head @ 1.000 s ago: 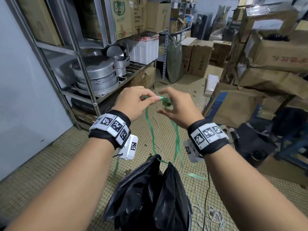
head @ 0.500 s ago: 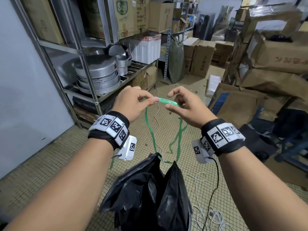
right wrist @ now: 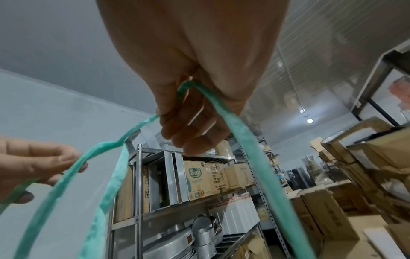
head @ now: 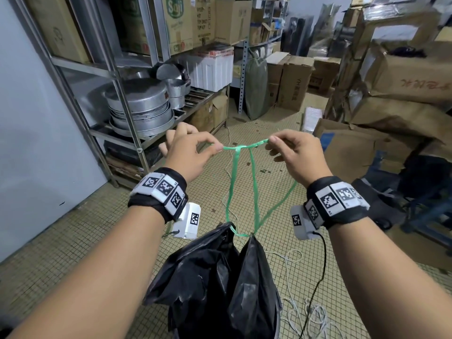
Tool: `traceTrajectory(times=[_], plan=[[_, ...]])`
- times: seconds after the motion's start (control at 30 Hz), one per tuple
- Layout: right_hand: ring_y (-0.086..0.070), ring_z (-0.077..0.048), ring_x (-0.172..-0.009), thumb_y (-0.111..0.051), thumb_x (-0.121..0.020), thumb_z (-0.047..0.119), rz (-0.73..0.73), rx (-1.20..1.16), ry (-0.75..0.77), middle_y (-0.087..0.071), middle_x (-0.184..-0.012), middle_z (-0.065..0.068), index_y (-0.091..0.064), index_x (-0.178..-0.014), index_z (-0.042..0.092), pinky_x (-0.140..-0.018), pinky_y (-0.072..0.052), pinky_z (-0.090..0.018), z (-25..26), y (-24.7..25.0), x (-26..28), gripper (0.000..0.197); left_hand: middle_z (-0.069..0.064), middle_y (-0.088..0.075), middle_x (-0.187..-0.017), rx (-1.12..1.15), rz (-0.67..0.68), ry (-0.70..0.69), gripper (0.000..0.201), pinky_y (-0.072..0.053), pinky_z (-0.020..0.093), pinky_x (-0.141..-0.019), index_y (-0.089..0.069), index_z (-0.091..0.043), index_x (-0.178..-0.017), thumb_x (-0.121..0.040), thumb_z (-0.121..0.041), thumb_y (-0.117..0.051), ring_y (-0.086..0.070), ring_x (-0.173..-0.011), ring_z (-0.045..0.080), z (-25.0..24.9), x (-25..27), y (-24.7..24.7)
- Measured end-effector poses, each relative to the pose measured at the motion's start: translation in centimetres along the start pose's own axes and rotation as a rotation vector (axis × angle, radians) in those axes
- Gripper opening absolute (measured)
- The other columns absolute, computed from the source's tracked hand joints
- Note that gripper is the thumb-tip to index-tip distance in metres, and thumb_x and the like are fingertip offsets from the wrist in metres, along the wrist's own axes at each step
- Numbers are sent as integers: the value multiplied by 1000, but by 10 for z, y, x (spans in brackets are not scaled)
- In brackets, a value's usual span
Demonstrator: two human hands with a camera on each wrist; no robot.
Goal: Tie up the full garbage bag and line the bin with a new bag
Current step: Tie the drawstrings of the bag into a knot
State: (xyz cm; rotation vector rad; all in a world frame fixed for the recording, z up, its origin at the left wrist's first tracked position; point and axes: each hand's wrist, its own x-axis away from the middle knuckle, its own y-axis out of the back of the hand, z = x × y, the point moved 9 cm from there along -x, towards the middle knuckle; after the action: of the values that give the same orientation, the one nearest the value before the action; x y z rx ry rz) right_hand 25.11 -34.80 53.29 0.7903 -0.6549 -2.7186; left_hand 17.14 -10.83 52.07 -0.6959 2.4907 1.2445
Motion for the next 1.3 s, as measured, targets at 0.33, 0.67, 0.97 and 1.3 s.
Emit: traceTrajectory(times=[0.33, 0.67, 0.97, 1.3], plan=[[-69, -39, -107, -54, -101, 9, 11, -882, -256, -71, -111, -27, -61, -89, 1, -88, -58, -52, -11, -25, 11, 17, -19, -60, -99, 171, 77, -14, 36, -42, 44, -87, -66, -45, -93, -91, -12, -53, -44, -94, 16, -3, 0, -12], [-73, -36, -98, -50, -103, 14, 85, -980, -302, -72, -108, -25, -57, -93, 3, -81, -60, -44, 0, -44, 12, 16, -14, -59, -128, 223, 365, -95, 29, -38, 52, -109, -59, -41, -126, -97, -42, -59, -47, -123, 9, -25, 16, -50], [-73, -29, -82, -54, -101, 10, 33, -936, -330, -74, -98, -21, -57, -90, 8, -73, -61, -39, -8, -34, 14, 12, -8, -75, -79, 389, 344, -135, 10, -50, 18, -72, -77, -20, -92, -94, -25, -69, -68, -74, 2, -31, 17, -56], [-51, -23, -49, -40, -90, -4, 302, -394, -371, -69, -76, -20, -67, -97, 3, -54, -39, -31, -13, -36, 16, 29, -3, -60, -77, 127, 208, -271, 15, -45, 30, -66, -79, -25, -98, -93, -34, -68, -57, -74, 17, -37, 7, -33]])
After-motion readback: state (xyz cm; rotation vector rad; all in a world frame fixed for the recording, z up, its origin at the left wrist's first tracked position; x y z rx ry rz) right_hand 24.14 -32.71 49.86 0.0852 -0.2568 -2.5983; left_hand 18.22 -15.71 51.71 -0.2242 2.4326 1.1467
